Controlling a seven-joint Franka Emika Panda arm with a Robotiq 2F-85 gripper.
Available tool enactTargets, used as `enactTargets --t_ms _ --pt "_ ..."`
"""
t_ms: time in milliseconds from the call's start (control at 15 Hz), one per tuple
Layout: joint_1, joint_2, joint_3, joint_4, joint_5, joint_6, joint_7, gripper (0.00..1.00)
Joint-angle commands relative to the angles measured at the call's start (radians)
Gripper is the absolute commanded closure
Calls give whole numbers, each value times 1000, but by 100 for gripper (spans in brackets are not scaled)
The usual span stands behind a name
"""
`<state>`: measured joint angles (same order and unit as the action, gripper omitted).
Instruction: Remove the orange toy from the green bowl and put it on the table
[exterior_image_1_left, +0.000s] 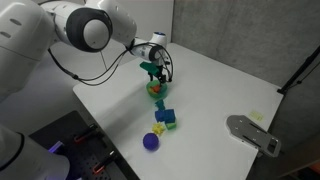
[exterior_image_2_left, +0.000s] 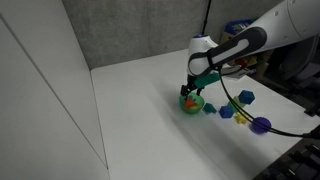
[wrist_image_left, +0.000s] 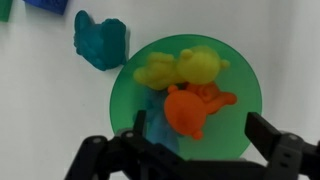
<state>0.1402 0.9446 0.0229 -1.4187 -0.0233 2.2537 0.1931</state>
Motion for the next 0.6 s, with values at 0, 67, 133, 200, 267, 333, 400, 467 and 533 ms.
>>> enactTargets --t_ms 0,67,133,200,267,333,400,467,533 --pt "-5 74 -1 88 26 -22 6 0" --pt "-6 89 0 101 29 -24 4 0" --pt "-11 105 5 116 36 -27 -3 0" --pt "-14 119 10 129 41 -33 -8 0" --pt "-14 129 10 140 45 -37 -7 5" --pt "-13 139 10 150 49 -39 -7 25" --pt "-13 142 11 155 52 -43 -9 29" --pt "-12 143 11 159 53 -46 -9 29" --pt "-12 135 11 156 52 -47 -10 36"
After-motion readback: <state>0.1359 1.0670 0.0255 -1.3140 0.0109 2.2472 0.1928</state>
